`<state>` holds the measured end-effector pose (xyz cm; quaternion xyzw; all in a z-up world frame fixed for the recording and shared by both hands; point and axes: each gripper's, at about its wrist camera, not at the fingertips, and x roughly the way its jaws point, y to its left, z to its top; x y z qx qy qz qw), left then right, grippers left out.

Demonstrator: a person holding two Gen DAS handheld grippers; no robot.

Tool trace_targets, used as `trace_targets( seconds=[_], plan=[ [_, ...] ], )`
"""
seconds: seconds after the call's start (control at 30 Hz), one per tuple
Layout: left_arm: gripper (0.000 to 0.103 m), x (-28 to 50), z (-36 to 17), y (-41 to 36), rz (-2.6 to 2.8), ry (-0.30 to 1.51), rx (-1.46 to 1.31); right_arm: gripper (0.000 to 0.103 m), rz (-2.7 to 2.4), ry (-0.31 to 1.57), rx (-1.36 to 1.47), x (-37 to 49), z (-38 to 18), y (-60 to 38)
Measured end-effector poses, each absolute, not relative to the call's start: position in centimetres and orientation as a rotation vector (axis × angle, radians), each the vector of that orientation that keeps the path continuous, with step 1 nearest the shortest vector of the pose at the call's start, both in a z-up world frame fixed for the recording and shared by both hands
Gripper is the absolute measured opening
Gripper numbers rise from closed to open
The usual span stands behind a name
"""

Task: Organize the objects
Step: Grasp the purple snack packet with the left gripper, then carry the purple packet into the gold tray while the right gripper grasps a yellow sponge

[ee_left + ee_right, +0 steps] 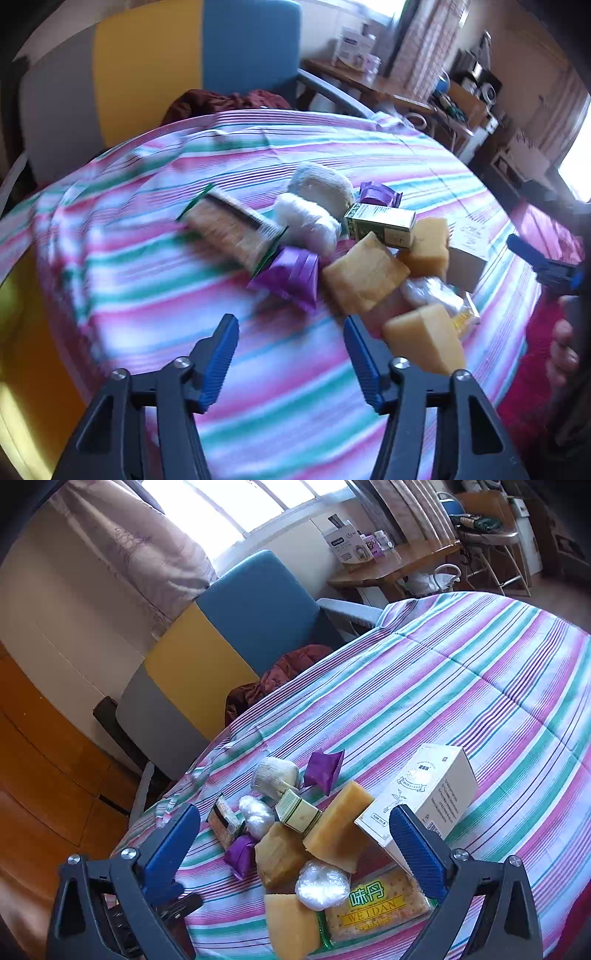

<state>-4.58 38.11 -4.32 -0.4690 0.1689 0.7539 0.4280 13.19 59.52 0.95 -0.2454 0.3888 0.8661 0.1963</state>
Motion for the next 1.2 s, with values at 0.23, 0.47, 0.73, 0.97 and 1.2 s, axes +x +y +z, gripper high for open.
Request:
trace_targets(
  seconds=[0.23,0.47,0.73,0.97,1.2],
  plan=[
    [0.051,-5.9,-6.9,43.2,1.818,0.607,-1.146,0.103,2.42,1.141,-0.729,12.9,0.3,60.0],
    [0.043,-6.8,-8.9,44.2,1.788,0.625,-1.168,0.103,2.418,1.134,-0.744,12.8,0.2,60.1],
    [0.043,-3.1,-8.6,39.0,1.837,0.532,-1.183,0.103,2.427,1.101,-0.782,12.4,0.2,59.9],
    [0.043,1.1,-8.3,35.0,1.868,0.538,-1.152,0.086,2.511,1.044,-1.069,9.5,-1.4,57.5],
    [0.043,2.1,-5.8,32.8,1.906,0.473,-1.114,0.061,2.502,0.78,-1.388,7.4,-3.5,53.6]
  ],
)
